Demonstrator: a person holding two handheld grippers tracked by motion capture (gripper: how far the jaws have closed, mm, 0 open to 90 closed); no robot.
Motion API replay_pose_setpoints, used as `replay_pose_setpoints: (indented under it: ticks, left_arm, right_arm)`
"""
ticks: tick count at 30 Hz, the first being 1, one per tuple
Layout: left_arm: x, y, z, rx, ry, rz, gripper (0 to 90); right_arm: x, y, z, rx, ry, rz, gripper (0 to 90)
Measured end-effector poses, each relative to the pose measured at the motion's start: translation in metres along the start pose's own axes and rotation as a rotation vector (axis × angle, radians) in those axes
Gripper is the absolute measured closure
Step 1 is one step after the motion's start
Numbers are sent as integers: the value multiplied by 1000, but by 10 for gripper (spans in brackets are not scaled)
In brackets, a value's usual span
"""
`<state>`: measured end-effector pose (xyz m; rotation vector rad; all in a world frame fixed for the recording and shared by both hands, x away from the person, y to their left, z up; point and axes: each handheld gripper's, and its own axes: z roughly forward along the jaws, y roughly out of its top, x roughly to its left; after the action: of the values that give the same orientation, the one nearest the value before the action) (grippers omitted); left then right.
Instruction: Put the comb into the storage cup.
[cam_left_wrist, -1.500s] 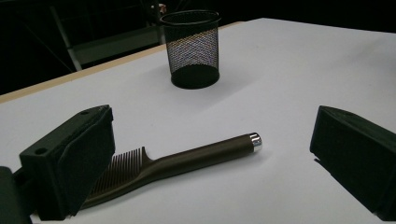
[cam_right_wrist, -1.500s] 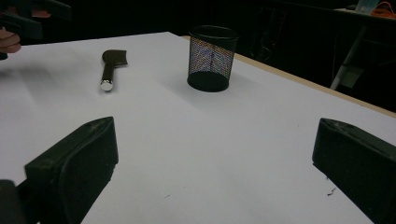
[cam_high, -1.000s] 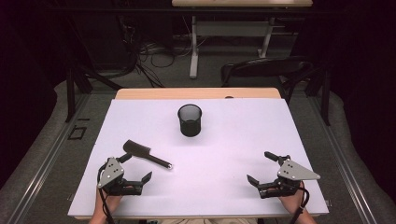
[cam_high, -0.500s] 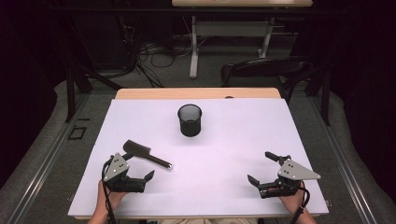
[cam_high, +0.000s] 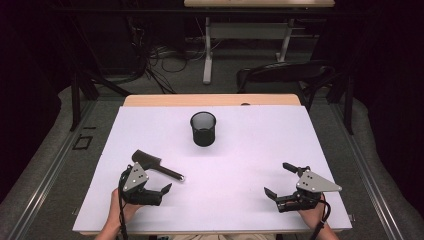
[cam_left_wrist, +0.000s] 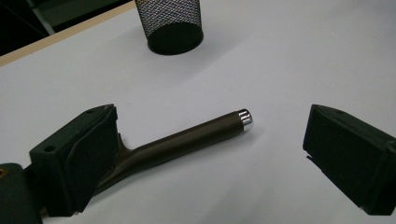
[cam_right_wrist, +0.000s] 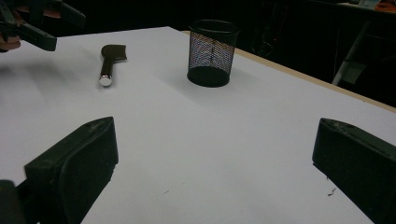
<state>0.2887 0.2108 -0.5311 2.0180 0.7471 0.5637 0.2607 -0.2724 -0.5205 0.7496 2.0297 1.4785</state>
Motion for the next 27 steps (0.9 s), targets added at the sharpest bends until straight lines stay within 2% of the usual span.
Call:
replay_pose_setpoints:
  ticks: [6,21,22,24,26,27]
  left_arm:
    - [2,1,5,8,-10,-15,29]
    - [-5,7,21,59,-38,24,13]
    - [-6,8,23,63,-51,33,37]
    - [-8,8,24,69,-61,41,173]
    - [-8,8,26,81,-78,53,204]
    - [-8,8,26,81,-78,53,263]
  right_arm:
    - [-1,-1,0,-3,0,3,0]
    - [0,0,2,6,-1,1,0]
    - [0,-1,2,8,-1,0,0]
    - [0,-1,2,16,0,0,1]
    - [0,-1,2,15,0,1,1]
    - [0,-1,2,15,0,1,1]
